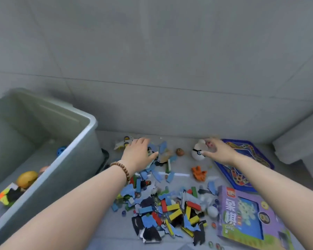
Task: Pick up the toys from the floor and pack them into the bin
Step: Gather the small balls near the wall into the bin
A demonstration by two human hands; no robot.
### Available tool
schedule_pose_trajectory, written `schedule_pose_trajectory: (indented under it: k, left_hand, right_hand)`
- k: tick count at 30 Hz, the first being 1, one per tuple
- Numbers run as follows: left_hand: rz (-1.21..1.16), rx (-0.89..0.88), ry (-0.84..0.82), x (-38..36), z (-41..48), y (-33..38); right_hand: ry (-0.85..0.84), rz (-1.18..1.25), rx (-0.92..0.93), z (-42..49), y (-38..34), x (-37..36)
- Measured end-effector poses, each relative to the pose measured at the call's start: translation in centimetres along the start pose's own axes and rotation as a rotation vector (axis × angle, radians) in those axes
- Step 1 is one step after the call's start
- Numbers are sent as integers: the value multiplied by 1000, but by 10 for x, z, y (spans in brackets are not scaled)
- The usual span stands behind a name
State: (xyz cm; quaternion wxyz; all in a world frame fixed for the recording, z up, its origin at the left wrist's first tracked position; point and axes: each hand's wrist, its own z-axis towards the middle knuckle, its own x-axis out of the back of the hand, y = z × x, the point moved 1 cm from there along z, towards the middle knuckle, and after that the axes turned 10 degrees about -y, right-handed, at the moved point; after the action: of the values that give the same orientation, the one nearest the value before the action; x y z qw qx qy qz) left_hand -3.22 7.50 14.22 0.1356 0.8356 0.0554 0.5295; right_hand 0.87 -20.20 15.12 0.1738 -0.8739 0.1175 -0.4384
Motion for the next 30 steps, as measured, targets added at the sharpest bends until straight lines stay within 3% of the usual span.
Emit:
schedule_pose_trajectory:
  k: [9, 14, 18, 22, 30]
  left_hand:
    - [-53, -92, -217, -95, 114, 65]
    - [-122, -153, -233, -119, 181, 88]
    - [-96, -307, -279, -129, 236, 116]
    - [-42, -454, -334, -135, 273, 132]
    - [-27, -505, -319, -149, 289, 124]
  right_hand:
    - [-8, 320, -125, 78, 128, -53]
    - [156, 531, -127, 123, 164, -55]
    - [262, 684, -119, 146, 189, -39]
    - [298, 645, -92, 165, 204, -27]
    - [329, 528, 36, 203, 206, -36]
